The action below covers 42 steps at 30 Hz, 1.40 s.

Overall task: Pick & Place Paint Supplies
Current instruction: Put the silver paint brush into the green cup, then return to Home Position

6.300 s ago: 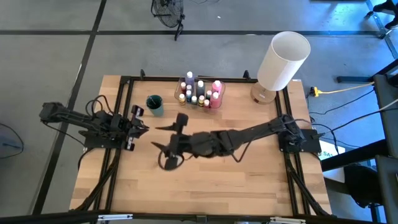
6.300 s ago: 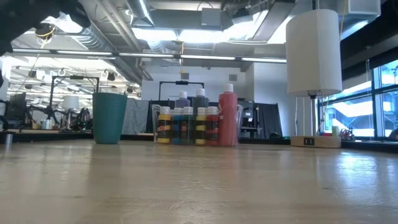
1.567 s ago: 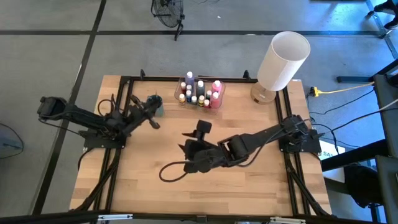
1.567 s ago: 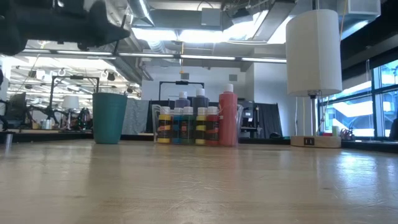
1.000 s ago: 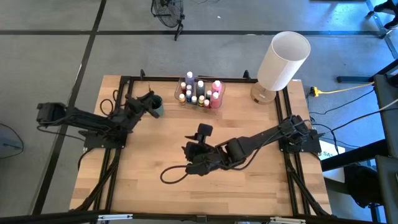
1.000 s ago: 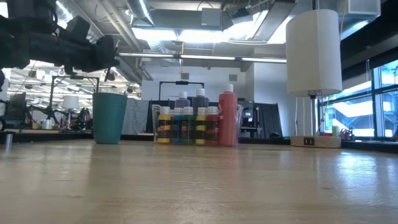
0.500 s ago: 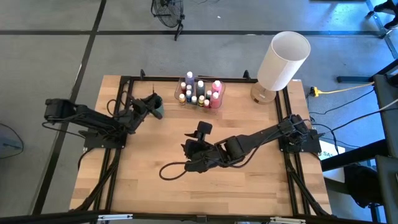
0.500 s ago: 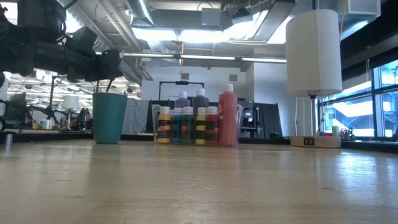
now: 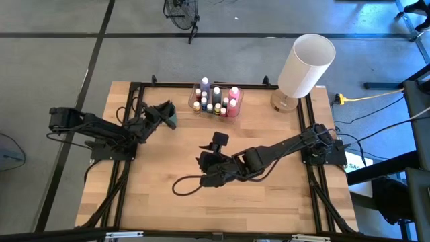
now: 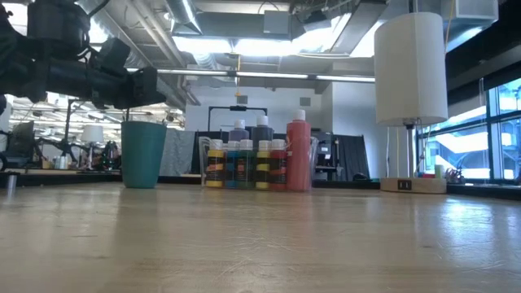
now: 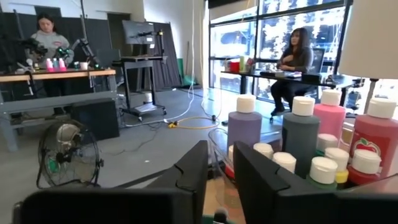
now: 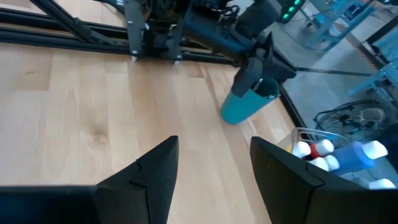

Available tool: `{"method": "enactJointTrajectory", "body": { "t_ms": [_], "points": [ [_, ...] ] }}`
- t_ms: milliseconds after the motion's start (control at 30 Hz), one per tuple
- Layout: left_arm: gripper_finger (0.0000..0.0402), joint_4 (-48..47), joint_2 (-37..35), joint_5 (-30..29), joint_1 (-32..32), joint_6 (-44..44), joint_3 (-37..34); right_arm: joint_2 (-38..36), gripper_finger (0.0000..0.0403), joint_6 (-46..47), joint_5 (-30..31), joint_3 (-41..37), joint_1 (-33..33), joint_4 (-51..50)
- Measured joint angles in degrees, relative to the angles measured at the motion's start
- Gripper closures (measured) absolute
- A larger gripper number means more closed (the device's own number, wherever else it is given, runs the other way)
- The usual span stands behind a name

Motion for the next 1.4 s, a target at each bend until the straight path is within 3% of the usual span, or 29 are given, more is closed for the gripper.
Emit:
{"method": "enactJointTrajectory", "body": {
  "t_ms": [200,367,567,733,1000,1167,1300,1400],
  "points": [
    [0.0286,0.7,0.0,2.8,0.1,-1.1,0.0,0.0,0.0201,0.0,0.0,0.0,0.0,0.0],
    [0.0238,8.2,-0.1,5.7,-0.3,-0.8,0.0,0.0,0.0201,-0.3,2.0,0.0,0.6,-0.8],
    [0.0214,12.8,-2.8,10.4,-4.1,8.1,0.5,-0.3,0.0201,-0.5,-3.9,0.3,2.1,-2.0],
    [0.0239,9.3,-6.2,10.5,-8.9,14.2,1.1,-0.3,0.0201,-3.2,-11.6,0.3,2.5,-1.9],
    [0.0315,-12.3,-13.2,8.1,-16.3,11.6,1.1,-0.3,0.0212,-0.8,-11.7,0.3,3.3,-4.5],
    [0.0369,-24.1,-18.5,8.1,-19.9,6.3,1.1,-0.4,0.0294,-1.8,-11.5,0.3,5.1,-4.5],
    [0.0397,-34.7,-23.6,8.2,-21.0,1.5,1.1,-1.6,0.0387,-4.0,-5.3,0.3,7.7,-6.8],
    [0.0399,-42.6,-27.5,10.7,-20.8,-1.8,1.1,-3.5,0.0397,-3.4,-1.3,0.3,9.1,-11.8]
  ]
}}
